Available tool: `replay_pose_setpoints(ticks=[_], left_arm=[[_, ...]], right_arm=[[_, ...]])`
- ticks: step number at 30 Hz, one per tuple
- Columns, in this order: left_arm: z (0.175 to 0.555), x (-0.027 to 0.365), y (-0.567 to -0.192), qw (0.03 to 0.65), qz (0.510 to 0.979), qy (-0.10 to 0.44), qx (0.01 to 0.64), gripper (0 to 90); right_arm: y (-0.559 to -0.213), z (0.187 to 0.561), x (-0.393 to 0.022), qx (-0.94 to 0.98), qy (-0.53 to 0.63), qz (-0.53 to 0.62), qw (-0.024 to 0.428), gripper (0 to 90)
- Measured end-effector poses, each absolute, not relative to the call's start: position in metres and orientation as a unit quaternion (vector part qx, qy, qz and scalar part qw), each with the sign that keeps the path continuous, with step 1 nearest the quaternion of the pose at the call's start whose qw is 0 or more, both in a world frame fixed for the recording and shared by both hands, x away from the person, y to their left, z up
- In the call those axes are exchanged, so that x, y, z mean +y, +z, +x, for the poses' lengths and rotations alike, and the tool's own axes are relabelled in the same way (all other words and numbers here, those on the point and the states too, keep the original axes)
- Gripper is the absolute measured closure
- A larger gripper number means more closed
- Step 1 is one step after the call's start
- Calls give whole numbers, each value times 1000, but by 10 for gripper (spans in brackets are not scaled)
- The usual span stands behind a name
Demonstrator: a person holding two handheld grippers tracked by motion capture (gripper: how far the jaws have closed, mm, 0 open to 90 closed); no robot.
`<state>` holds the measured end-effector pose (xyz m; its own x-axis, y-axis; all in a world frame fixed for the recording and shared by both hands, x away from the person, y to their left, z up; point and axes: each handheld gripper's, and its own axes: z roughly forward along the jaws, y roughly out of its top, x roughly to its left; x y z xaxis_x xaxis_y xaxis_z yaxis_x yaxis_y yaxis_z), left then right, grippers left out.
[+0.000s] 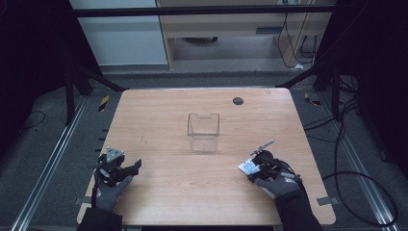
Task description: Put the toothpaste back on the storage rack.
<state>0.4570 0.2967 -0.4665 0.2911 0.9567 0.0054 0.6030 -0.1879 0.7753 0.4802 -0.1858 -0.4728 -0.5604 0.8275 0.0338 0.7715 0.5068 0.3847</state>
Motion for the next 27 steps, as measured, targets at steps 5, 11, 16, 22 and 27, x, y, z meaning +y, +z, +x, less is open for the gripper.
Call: replay_pose_setpoints(ticks=[5, 11, 16, 22, 27], left_arm=[[457, 296, -467, 343, 727, 257, 536, 289], [457, 296, -467, 343, 727, 258, 536, 288], [457, 297, -467, 343, 727, 257, 536, 288], [457, 297, -467, 343, 727, 257, 536, 288], [457, 297, -467, 343, 727, 257, 536, 287]], right_arm=[[-473, 481, -185, 865, 180, 462, 76, 397], [-472, 482, -185, 864, 177, 467, 72, 447], [-467, 481, -187, 859, 182, 474, 70, 559], [-454, 477, -194, 852, 190, 484, 65, 680], [-445, 473, -198, 850, 204, 481, 67, 713]])
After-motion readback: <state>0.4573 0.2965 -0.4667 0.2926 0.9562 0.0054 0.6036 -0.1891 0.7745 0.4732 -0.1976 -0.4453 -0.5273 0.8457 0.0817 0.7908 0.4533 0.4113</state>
